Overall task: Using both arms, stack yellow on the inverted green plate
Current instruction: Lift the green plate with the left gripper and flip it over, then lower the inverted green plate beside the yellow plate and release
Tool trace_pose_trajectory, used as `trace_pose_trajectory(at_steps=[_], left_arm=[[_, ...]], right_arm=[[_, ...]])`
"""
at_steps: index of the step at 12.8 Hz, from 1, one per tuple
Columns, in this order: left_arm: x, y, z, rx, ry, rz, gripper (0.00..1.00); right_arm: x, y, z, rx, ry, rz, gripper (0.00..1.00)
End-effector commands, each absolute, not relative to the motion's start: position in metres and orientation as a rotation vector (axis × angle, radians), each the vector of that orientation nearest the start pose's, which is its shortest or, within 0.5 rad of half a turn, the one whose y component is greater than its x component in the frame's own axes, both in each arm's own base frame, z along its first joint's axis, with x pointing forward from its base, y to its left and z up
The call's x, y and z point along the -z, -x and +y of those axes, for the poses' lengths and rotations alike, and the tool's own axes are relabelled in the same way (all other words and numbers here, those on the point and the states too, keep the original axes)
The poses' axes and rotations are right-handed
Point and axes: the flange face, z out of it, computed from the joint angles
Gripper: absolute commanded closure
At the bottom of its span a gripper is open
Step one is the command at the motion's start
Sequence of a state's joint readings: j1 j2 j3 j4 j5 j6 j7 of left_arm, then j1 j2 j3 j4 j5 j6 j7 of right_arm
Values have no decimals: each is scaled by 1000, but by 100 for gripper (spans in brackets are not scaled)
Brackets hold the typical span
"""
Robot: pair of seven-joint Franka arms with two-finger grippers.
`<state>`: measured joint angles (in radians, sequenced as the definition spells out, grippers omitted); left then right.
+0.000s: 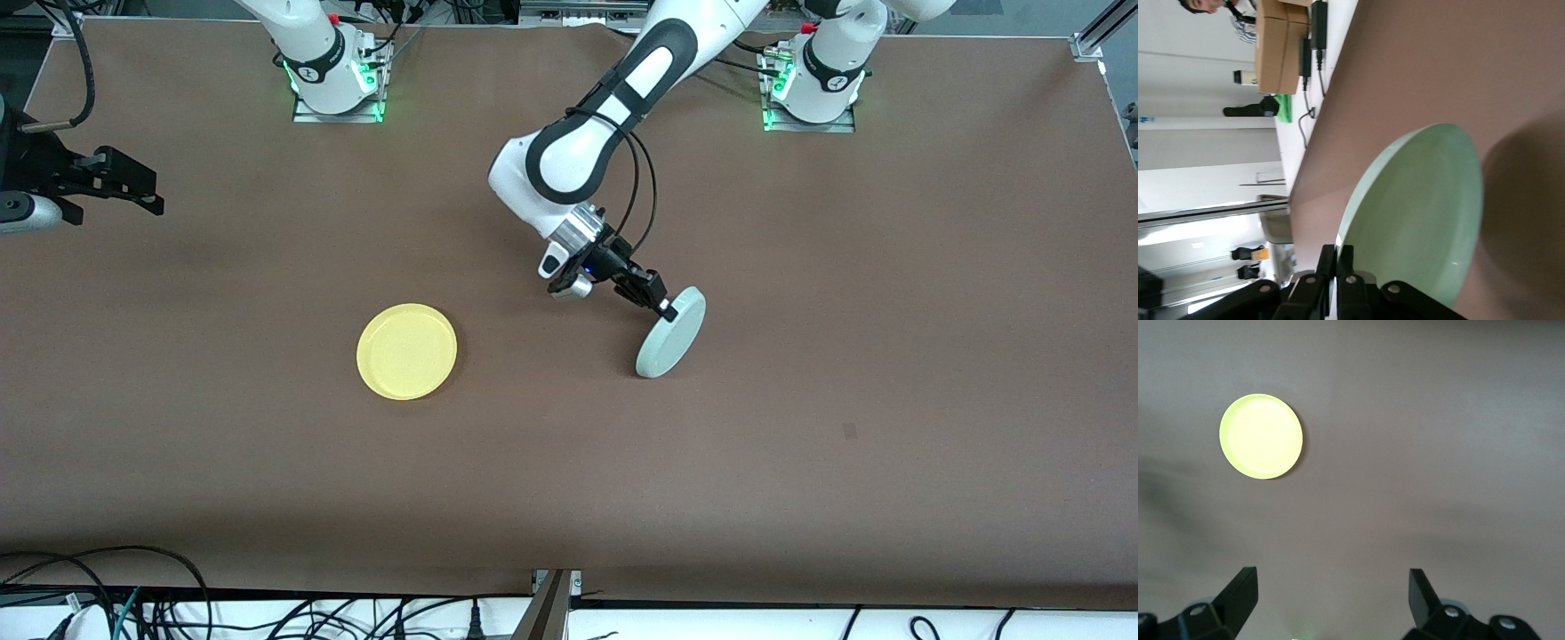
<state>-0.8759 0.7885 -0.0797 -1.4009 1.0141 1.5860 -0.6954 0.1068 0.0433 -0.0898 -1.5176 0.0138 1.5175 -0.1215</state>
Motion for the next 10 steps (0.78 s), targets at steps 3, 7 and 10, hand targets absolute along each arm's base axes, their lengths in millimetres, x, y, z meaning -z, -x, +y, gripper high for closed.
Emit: trace_pose_trajectory(at_steps=[3,7,10], left_arm=[[-204,-463,-547,300,2489,647,0],[-233,-492,-555,232,2927,273,0],[-266,-547,-512,128,3110,-14,0]], right_arm=[[-626,-561,12,-56,3117,-236,0],[-627,-560,12,-61,3116,-238,0],[-627,-560,14,-56,3116,-241,0]])
